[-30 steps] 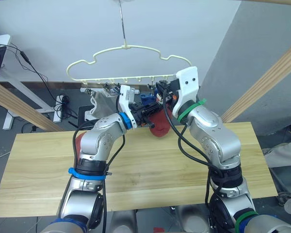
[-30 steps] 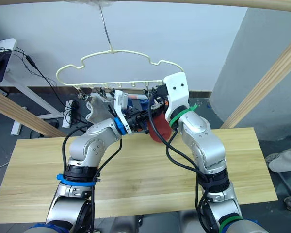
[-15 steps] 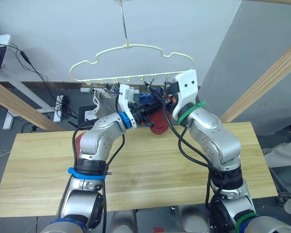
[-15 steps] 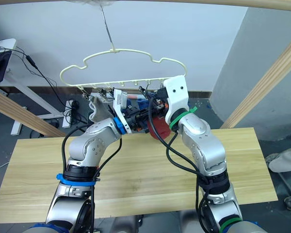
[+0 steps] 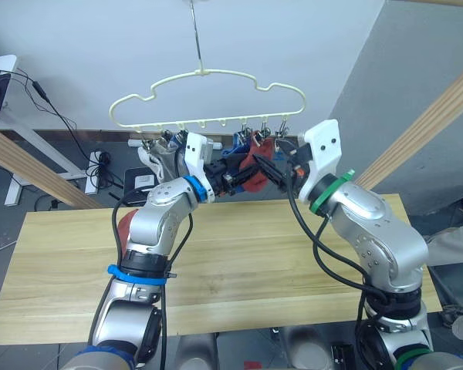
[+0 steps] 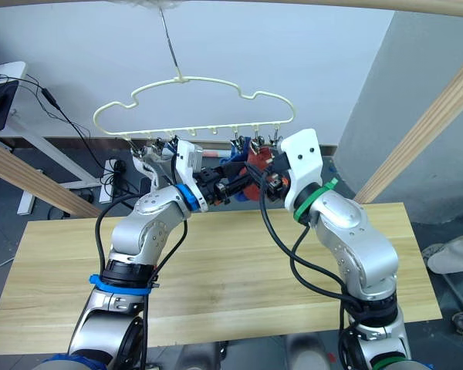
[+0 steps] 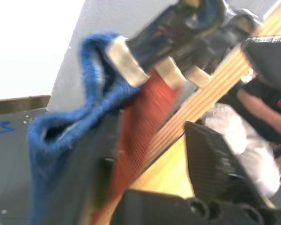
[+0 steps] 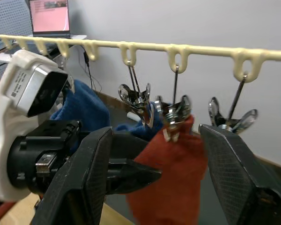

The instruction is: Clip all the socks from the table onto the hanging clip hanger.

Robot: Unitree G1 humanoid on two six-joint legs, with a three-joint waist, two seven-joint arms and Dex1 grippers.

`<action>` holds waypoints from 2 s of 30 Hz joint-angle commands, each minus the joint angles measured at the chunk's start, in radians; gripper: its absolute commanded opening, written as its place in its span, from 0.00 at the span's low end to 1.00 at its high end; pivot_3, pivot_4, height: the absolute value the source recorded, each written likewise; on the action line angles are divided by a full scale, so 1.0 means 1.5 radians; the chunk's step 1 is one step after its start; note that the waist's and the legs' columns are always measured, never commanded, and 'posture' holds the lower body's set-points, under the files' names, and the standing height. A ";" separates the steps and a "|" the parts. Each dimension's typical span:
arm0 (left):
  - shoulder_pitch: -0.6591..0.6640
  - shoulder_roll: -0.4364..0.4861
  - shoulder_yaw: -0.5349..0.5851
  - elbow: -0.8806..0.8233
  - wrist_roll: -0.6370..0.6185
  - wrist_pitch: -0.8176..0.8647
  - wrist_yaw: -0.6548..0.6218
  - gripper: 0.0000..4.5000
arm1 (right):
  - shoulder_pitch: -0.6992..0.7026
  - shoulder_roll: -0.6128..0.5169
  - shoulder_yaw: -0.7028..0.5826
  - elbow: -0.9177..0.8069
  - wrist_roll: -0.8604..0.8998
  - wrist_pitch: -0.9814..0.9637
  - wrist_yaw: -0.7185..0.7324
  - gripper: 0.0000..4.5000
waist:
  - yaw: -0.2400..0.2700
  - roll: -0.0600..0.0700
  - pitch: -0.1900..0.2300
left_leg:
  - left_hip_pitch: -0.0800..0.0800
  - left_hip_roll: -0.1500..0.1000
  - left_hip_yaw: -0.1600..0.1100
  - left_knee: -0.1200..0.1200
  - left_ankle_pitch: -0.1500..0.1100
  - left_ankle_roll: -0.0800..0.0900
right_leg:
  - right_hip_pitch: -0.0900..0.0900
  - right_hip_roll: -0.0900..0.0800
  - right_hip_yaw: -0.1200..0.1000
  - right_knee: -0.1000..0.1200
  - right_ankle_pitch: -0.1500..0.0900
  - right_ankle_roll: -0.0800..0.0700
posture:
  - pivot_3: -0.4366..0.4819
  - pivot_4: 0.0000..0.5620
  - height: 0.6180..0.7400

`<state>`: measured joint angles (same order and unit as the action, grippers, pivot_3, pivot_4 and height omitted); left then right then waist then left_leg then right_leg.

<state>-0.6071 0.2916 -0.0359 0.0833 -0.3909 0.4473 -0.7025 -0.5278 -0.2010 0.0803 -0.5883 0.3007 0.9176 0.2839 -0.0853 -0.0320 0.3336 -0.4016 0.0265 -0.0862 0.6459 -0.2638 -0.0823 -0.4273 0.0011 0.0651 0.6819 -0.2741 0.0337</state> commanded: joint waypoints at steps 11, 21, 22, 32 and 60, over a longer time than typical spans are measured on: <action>0.064 0.188 0.010 -0.174 -0.067 0.041 -0.185 0.63 | 0.004 0.009 -0.009 0.002 -0.055 -0.040 -0.086 0.56 | -0.001 0.000 0.000 | 0.000 0.000 0.000 0.000 0.000 0.000 | 0.000 0.000 0.001 0.000 0.000 0.000 | 0.38 0.59 0.96; 0.034 0.229 0.060 -0.221 -0.127 0.085 -0.182 0.63 | -0.028 0.022 -0.006 0.076 -0.092 -0.086 -0.111 0.56 | 0.001 0.000 0.000 | 0.000 0.000 0.000 0.000 0.000 0.000 | 0.000 0.000 0.000 -0.001 0.000 0.000 | 0.39 0.58 0.96; 0.031 0.226 0.062 -0.225 -0.128 0.085 -0.175 0.63 | -0.030 0.023 -0.006 0.079 -0.093 -0.090 -0.110 0.56 | 0.001 0.000 0.000 | 0.000 0.000 0.000 0.000 0.000 0.000 | 0.000 0.000 0.001 -0.001 0.000 0.000 | 0.39 0.58 0.96; -0.005 0.196 0.066 -0.271 -0.163 0.121 -0.110 0.63 | -0.055 0.041 0.002 0.118 -0.110 -0.116 -0.114 0.56 | 0.001 0.000 0.000 | 0.000 0.000 0.000 0.000 0.000 0.000 | 0.000 0.000 0.001 -0.001 0.000 0.000 | 0.39 0.58 0.96; 0.073 0.254 0.085 -0.332 -0.140 0.060 -0.121 0.63 | -0.067 0.060 0.001 0.127 -0.121 -0.113 -0.116 0.44 | 0.001 0.000 0.000 | 0.000 0.001 0.000 0.000 0.000 0.000 | 0.000 0.000 0.001 0.000 0.000 0.000 | 0.40 0.56 0.96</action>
<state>-0.5109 0.6648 0.0648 -0.3598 -0.6292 0.5981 -0.8885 -0.6118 -0.1121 0.0816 -0.3708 0.1226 0.7615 0.1086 -0.0833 -0.0316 0.3338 -0.4018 0.0275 -0.0863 0.6457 -0.2637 -0.0824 -0.4275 0.0010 0.0660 0.6814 -0.2742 0.0338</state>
